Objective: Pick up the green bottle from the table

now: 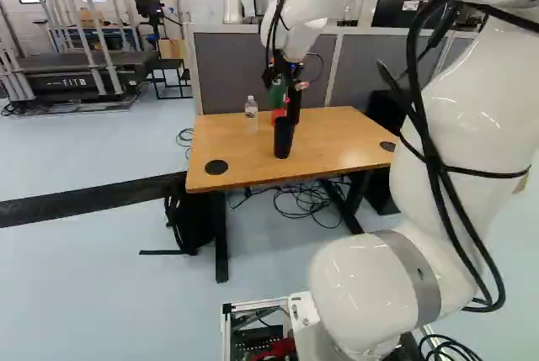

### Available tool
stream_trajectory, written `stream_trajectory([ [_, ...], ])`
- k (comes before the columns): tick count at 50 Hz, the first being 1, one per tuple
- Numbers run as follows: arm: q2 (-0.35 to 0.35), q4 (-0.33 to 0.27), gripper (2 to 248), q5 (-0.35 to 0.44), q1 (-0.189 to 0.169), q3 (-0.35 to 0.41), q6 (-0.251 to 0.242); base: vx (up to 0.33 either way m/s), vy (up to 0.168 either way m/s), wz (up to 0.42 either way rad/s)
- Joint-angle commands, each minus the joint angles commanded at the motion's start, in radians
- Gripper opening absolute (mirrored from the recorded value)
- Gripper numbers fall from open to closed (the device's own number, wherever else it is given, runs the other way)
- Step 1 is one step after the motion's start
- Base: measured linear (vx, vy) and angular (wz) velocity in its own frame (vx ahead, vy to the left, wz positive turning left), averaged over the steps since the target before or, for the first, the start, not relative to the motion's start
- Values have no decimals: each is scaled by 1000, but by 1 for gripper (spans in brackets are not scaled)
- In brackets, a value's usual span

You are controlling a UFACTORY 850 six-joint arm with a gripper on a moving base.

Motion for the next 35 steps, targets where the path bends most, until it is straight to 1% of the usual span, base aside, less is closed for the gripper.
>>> stream_trajectory([
  [24,0,0,119,0,0,0,0,-99,34,3],
  [35,0,0,119,0,0,0,0,-118,9,11],
])
